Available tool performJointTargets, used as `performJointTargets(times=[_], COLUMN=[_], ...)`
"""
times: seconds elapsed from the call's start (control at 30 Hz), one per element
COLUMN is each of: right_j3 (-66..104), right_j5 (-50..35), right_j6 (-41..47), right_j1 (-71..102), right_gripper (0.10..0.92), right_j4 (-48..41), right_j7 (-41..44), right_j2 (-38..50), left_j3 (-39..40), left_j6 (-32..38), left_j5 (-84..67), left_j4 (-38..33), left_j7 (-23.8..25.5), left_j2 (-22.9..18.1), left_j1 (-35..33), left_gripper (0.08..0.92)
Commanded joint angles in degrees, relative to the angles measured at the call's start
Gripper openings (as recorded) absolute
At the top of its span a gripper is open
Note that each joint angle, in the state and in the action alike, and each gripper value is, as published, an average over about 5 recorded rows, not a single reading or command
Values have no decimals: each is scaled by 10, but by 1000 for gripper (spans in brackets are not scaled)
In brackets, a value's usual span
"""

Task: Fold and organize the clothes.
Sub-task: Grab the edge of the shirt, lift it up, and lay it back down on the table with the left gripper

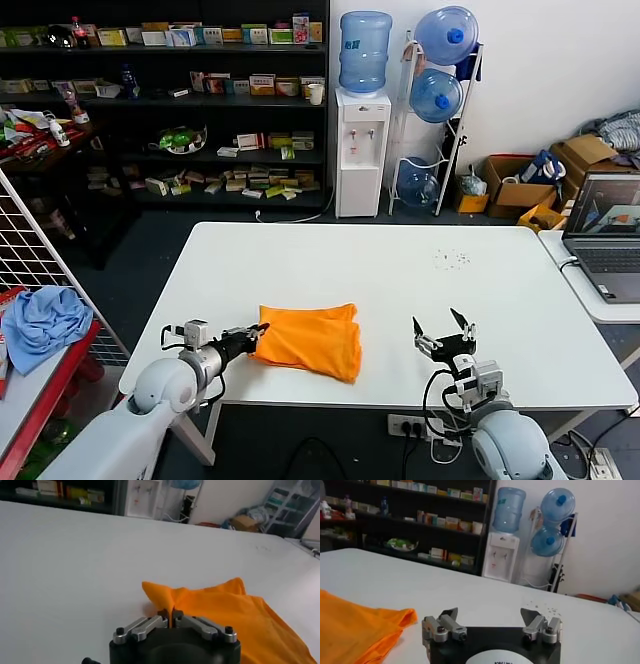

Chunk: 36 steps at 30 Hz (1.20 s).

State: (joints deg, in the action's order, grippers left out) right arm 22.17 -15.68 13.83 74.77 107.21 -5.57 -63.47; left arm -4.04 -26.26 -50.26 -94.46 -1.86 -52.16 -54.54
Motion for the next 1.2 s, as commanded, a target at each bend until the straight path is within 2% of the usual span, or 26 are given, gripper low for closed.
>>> performJointTargets(times=[0.03,0.27,0.43,0.73,0.93,1.2], right_j3=[-27,-51,-65,-74,-71,-70], right_j5=[2,4,4,8,10,18], right_j6=[-2,-4,-3,-8,-12,-19], right_j1=[-15,-30,-43,-49,-50,-47], right_gripper=[823,823,823,823,823,823], right_j4=[-1,-5,-5,-9,-13,-22], right_j7=[-3,-3,-4,-3,-2,1], right_j2=[-1,-3,-5,-11,-18,-30], left_j3=[-74,-108,-111,-111,-108,-79], left_j6=[-7,-9,10,41,43,29], left_j5=[15,57,132,258,255,240], left_j4=[-13,31,65,99,80,39], left_j7=[-32,-42,-25,-11,-8,-4], left_j2=[122,197,244,295,335,364], left_j1=[-37,-38,-25,5,9,27], left_gripper=[130,130,130,130,130,130])
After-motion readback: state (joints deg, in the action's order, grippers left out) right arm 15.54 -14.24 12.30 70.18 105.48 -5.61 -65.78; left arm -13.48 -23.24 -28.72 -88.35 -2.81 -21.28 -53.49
